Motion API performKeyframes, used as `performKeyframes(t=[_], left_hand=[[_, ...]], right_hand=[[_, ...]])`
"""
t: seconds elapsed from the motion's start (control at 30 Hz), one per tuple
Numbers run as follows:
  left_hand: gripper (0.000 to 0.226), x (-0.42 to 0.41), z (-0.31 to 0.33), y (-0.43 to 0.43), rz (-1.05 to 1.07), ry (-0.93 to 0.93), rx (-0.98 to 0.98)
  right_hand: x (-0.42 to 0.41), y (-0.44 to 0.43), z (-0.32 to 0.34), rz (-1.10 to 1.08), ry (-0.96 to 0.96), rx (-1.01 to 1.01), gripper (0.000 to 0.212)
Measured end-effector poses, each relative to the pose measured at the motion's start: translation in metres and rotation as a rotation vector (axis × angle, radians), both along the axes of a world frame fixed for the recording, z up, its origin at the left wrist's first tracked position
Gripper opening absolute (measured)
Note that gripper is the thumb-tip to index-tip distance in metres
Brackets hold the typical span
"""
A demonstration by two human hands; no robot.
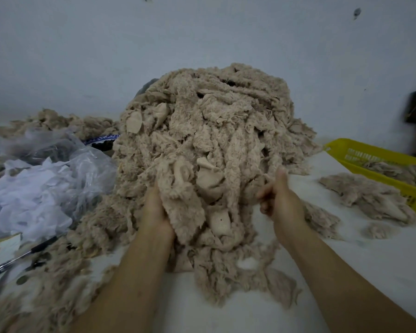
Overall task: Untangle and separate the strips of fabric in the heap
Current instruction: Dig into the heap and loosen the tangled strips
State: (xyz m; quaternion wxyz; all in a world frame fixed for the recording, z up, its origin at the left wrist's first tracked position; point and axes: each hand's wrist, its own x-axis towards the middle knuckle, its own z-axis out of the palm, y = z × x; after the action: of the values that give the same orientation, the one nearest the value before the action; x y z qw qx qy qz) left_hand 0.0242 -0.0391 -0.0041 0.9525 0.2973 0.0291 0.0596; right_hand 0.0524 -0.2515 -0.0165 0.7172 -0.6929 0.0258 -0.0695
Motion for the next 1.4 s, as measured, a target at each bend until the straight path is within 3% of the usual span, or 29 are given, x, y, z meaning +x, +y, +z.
performKeyframes(t=[0.1, 0.2, 0.3, 0.43, 0.47, 0.57, 0.6, 0.67, 0.77, 0.83, 0.87, 0.93, 1.0, 1.03, 1.1, 1.17, 1.2, 1.27, 1.4], left_hand=[[0.051, -0.001, -0.002, -0.012, -0.069, 0.004, 0.08], [0.027, -0.003, 0.0, -0.02, -0.111, -0.062, 0.258], [0.013, -0.004, -0.003, -0.031, -0.096, -0.093, 0.533], [0.02, -0.007, -0.007, -0.038, 0.002, -0.091, 1.015], [0.018, -0.007, -0.008, -0.038, 0.018, -0.094, 1.074], [0.012, -0.006, -0.009, -0.036, 0.033, -0.097, 1.057], [0.013, -0.005, -0.008, -0.035, 0.057, -0.101, 1.035], [0.019, -0.005, -0.007, -0.032, 0.109, -0.122, 1.03], [0.03, -0.005, -0.009, -0.033, 0.113, -0.151, 1.099], [0.025, -0.006, -0.009, -0.035, 0.076, -0.143, 1.062], [0.022, -0.006, -0.009, -0.035, 0.072, -0.131, 1.024], [0.014, -0.005, -0.009, -0.033, 0.085, -0.117, 1.016], [0.021, -0.003, -0.013, -0.034, 0.044, -0.098, 1.141], [0.032, -0.001, -0.017, -0.036, 0.005, -0.089, 1.24], [0.05, 0.003, -0.023, -0.039, -0.057, -0.067, 1.479], [0.052, 0.006, -0.027, -0.041, -0.055, -0.054, 1.693], [0.043, 0.006, -0.028, -0.042, -0.042, -0.045, 1.732], [0.006, 0.005, -0.026, -0.04, -0.005, -0.043, 1.666], [0.018, 0.003, -0.025, -0.038, 0.022, -0.053, 1.497]], right_hand=[[-0.019, 0.024, 0.002, 0.26, -0.147, -0.183, 0.065], [-0.026, 0.044, -0.004, 0.446, -0.26, -0.283, 0.03], [-0.022, 0.039, -0.004, 0.414, -0.187, -0.245, 0.034], [-0.018, 0.028, -0.001, 0.342, -0.025, -0.171, 0.013], [-0.017, 0.028, 0.0, 0.334, 0.019, -0.082, 0.019], [-0.016, 0.027, 0.008, 0.459, 0.188, 0.438, 0.036], [-0.015, 0.025, 0.009, 0.524, 0.198, 0.503, 0.046], [-0.014, 0.022, 0.009, 0.592, 0.154, 0.386, 0.063], [-0.016, 0.026, 0.0, 0.547, 0.107, 0.062, 0.04], [-0.013, 0.027, 0.0, 0.524, 0.108, 0.035, 0.026], [-0.009, 0.024, 0.001, 0.506, 0.097, 0.125, 0.022], [0.0, 0.009, 0.011, 0.411, 0.008, 0.565, 0.02], [0.008, -0.014, 0.018, 0.245, -0.096, 1.011, 0.041], [0.011, -0.021, 0.017, 0.152, -0.086, 1.071, 0.057], [0.013, -0.021, 0.005, 0.007, 0.033, 0.855, 0.067], [0.015, -0.008, -0.007, -0.067, 0.113, 0.445, 0.051], [0.015, 0.0, -0.01, -0.065, 0.118, 0.264, 0.041], [0.015, 0.012, -0.013, 0.01, 0.107, -0.009, 0.028], [0.011, 0.02, -0.02, 0.196, -0.041, -0.5, 0.031]])
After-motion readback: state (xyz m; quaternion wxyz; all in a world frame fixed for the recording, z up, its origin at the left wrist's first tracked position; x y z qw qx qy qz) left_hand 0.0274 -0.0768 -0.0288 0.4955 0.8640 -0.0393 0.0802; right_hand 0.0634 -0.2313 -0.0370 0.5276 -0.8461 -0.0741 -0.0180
